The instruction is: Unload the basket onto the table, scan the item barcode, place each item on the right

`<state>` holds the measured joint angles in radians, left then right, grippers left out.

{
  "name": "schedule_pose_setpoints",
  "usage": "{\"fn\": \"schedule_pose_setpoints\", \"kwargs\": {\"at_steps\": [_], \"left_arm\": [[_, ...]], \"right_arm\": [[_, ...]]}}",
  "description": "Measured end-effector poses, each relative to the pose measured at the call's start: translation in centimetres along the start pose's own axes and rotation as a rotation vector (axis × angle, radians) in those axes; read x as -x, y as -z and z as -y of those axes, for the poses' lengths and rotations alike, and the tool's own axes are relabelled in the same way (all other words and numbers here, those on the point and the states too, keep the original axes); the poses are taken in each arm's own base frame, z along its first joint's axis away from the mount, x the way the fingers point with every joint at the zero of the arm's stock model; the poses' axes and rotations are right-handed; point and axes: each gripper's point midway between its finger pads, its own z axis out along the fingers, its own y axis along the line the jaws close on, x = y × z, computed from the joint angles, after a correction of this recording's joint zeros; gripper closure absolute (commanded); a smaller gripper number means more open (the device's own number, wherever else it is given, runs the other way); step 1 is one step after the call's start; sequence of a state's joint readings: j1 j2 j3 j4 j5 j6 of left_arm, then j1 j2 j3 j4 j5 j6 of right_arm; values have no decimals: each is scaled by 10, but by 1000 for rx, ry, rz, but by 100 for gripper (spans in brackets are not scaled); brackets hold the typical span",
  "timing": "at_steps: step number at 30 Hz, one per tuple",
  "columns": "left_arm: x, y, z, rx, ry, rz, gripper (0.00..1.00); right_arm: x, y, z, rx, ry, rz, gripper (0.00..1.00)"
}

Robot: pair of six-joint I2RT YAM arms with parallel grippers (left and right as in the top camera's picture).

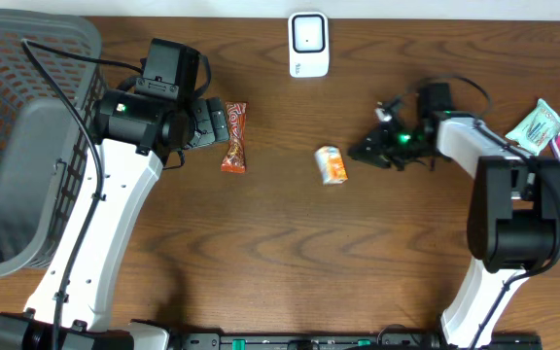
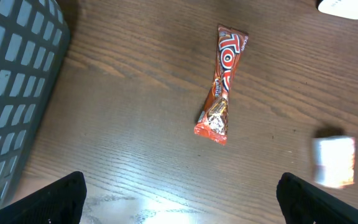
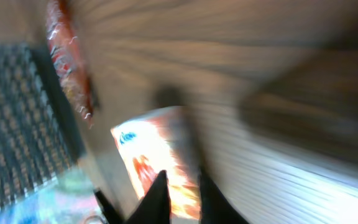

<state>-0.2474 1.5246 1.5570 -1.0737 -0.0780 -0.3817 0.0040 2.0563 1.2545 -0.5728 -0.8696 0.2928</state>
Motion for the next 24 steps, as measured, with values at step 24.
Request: {"fn": "schedule_pose_setpoints", "kwargs": {"at_steps": [24], "left_arm": [[0, 0, 0, 0, 0, 0, 2]], "right_arm": [[-33, 10, -70, -411, 428, 114, 51]]}}
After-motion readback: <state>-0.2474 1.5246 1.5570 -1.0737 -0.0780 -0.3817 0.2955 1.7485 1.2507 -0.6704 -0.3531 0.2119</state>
